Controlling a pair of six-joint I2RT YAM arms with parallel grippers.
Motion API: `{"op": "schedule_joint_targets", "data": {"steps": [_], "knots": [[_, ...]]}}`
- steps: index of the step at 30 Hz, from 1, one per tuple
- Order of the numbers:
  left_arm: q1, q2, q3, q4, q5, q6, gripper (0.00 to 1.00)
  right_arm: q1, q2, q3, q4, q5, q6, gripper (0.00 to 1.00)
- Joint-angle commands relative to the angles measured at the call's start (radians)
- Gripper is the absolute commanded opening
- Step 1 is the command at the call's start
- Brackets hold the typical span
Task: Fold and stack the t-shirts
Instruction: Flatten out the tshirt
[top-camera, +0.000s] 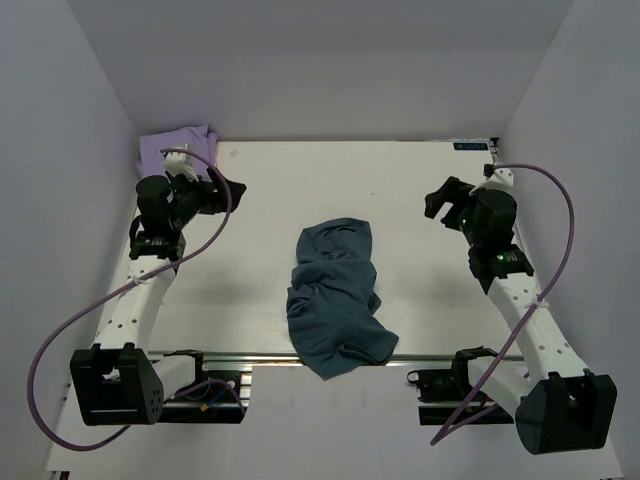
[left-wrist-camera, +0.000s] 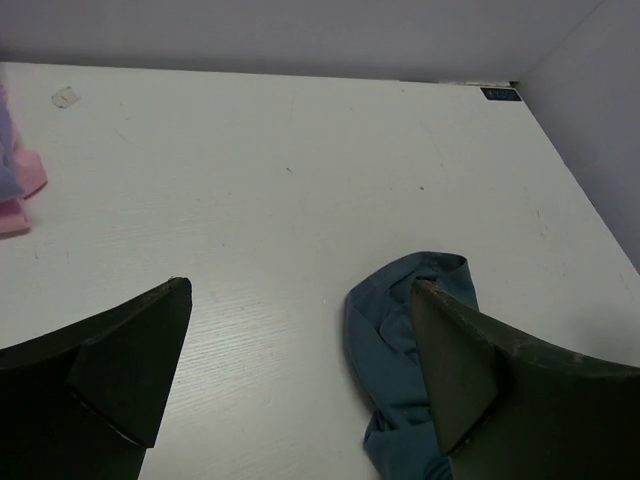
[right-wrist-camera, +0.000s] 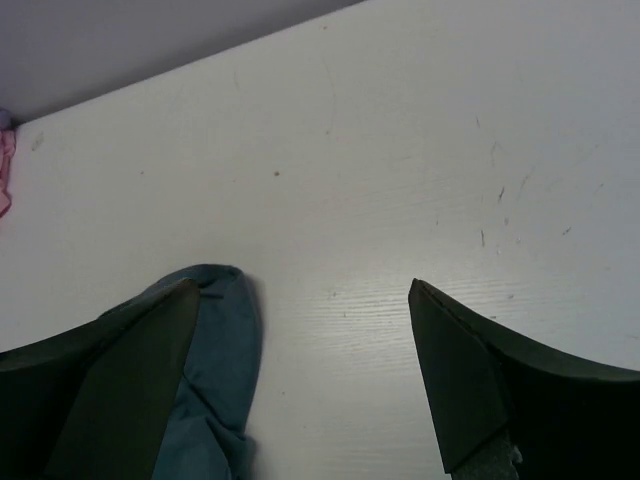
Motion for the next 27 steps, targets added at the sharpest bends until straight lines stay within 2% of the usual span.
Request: {"op": "schedule_joint_targets", "data": {"steps": [1, 5, 8, 9, 11, 12, 13, 17, 20, 25, 27], "knots": [[-0.003, -0.034, -0.004, -0.040, 0.016, 0.021, 1.00, -0.001, -0.019, -0.012, -0.057, -0.046, 0.012, 0.90], [-0.003, 0.031, -0.004, -0.040, 0.117, 0.032, 1.00, -0.003, -0.060, -0.063, -0.009, -0.021, 0.054, 0.90], [-0.015, 0.115, 0.006, 0.000, 0.186, 0.012, 1.00, 0.002, -0.068, -0.093, 0.034, -0.069, -0.052, 0.90], [-0.029, 0.147, 0.006, 0.009, 0.203, 0.012, 1.00, 0.004, -0.067, -0.092, 0.028, -0.133, -0.064, 0.90], [-0.064, 0.216, 0.058, -0.054, 0.181, 0.049, 1.00, 0.004, -0.033, -0.067, -0.035, -0.162, -0.087, 0.90], [-0.083, 0.280, 0.092, -0.077, 0.162, 0.067, 1.00, 0.004, -0.018, -0.045, -0.050, -0.238, -0.099, 0.90], [-0.125, 0.308, 0.107, -0.103, 0.103, 0.076, 1.00, 0.005, 0.042, -0.029, -0.098, -0.265, -0.107, 0.90], [-0.247, 0.445, 0.173, -0.173, 0.007, 0.099, 0.96, 0.039, 0.160, 0.015, -0.104, -0.403, -0.120, 0.90], [-0.317, 0.573, 0.256, -0.227, -0.091, 0.100, 0.93, 0.045, 0.241, 0.061, -0.101, -0.420, -0.120, 0.90], [-0.390, 0.736, 0.391, -0.312, -0.149, 0.109, 0.82, 0.089, 0.375, 0.132, -0.080, -0.411, -0.108, 0.87], [-0.413, 0.768, 0.407, -0.312, -0.181, 0.098, 0.72, 0.115, 0.462, 0.153, -0.086, -0.386, -0.108, 0.87]]}}
